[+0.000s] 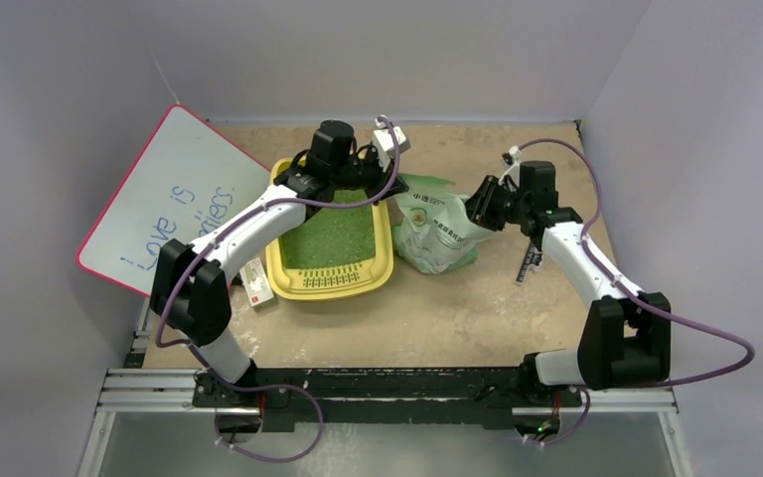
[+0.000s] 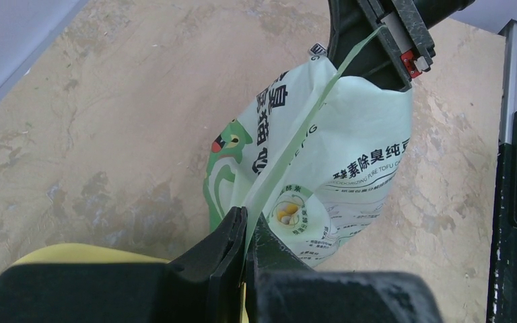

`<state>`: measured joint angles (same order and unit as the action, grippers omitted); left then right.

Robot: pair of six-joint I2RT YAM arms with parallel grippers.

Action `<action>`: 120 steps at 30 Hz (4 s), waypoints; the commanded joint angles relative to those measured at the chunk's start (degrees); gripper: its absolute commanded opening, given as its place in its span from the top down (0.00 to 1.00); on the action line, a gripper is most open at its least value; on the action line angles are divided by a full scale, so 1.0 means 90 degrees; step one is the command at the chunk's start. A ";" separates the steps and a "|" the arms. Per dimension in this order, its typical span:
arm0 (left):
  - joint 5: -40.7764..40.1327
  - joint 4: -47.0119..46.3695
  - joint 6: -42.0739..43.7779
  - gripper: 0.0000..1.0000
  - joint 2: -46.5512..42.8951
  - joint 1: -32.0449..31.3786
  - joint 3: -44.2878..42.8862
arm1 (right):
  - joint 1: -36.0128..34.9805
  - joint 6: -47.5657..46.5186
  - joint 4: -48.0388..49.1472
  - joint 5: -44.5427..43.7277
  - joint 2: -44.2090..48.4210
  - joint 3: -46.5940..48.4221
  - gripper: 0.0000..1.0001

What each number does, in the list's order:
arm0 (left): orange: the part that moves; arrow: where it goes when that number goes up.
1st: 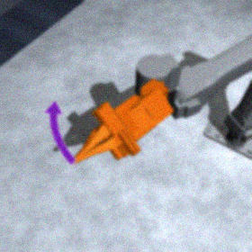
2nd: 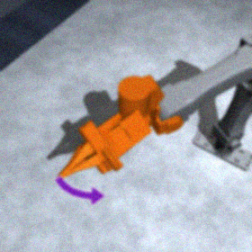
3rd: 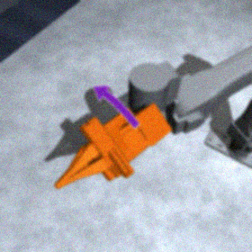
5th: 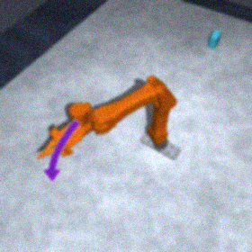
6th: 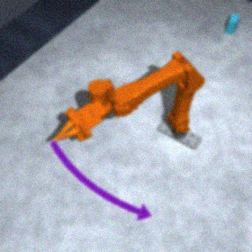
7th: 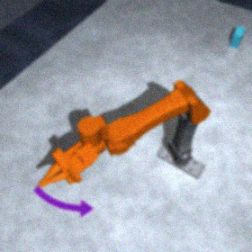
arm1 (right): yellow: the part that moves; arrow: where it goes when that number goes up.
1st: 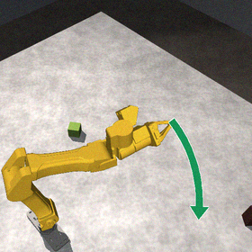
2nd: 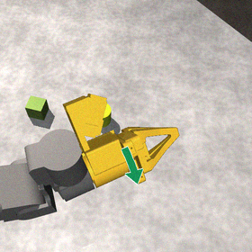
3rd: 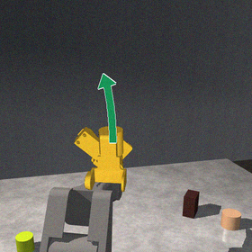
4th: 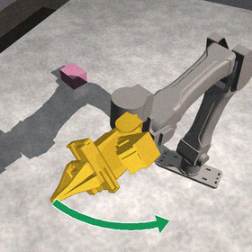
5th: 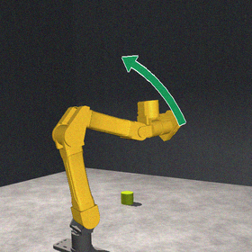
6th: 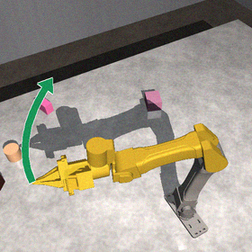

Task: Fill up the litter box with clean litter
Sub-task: 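Scoop the cat litter from the cat litter bag.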

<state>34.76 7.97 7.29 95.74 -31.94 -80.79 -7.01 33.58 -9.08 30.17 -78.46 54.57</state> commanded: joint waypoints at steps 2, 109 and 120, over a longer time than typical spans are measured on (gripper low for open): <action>-0.0022 0.0071 0.0069 1.00 -0.0052 0.0063 -0.0135 | -0.0122 0.0964 0.0397 0.1091 0.0253 -0.0003 1.00; -0.0011 -0.0101 0.0059 1.00 -0.0216 0.0054 0.0214 | 0.3733 -0.0139 -0.2068 0.3330 0.2463 -0.0238 1.00; -0.0011 -0.0148 0.0020 1.00 -0.0202 0.0053 0.0205 | 0.3819 0.0170 -0.1877 0.3716 0.2417 -0.0249 1.00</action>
<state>34.30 6.94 6.68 95.96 -31.57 -79.05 26.87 31.27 -29.61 58.50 -57.67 53.23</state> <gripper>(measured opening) 0.007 0.303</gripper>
